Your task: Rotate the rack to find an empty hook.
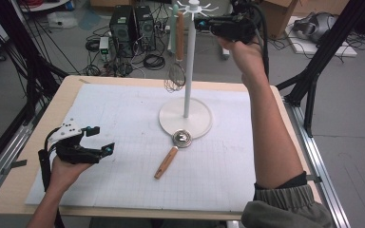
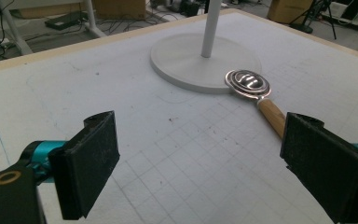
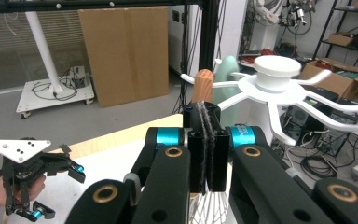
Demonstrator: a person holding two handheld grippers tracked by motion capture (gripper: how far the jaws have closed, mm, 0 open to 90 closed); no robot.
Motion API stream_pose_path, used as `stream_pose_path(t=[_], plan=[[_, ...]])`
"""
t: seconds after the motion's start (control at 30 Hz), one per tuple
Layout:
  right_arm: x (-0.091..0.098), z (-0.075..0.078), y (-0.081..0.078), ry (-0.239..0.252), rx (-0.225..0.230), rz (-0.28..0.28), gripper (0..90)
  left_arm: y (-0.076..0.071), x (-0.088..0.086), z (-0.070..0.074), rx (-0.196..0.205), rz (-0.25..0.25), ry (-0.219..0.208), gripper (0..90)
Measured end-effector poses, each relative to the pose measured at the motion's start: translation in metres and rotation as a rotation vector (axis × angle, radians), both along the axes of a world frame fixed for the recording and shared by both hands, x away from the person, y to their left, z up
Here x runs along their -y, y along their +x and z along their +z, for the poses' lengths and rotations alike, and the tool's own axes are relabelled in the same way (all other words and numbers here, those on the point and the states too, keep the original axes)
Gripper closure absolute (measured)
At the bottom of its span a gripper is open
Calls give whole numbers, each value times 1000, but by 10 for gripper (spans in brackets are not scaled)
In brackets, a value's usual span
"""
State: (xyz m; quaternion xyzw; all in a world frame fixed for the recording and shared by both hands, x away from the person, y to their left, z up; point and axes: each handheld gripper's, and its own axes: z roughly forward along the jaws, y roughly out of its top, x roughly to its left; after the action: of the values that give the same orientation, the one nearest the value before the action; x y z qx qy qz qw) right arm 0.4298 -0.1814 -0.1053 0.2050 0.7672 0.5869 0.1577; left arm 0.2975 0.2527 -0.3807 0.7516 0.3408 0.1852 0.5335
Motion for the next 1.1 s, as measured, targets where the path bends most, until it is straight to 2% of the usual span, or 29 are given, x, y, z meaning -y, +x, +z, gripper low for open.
stream_pose_path(t=[0.2, 0.5, 0.63, 0.77, 1.1], plan=[[-6, -1, 0, -1, 1, 6, 898, 0, 0, 0, 1, -3, 3, 117], [-5, -2, -1, 0, 2, 7, 897, 1, -2, -1, 1, 0, -1, 117], [-2, -4, -7, 4, 3, 21, 895, 2, -2, -1, -2, -1, -6, 117], [6, -12, -14, 36, -2, 31, 823, 2, -2, -2, -5, -2, -6, 117], [17, -36, -17, 55, -27, 26, 736, 3, -2, -3, -7, 0, -5, 117]])
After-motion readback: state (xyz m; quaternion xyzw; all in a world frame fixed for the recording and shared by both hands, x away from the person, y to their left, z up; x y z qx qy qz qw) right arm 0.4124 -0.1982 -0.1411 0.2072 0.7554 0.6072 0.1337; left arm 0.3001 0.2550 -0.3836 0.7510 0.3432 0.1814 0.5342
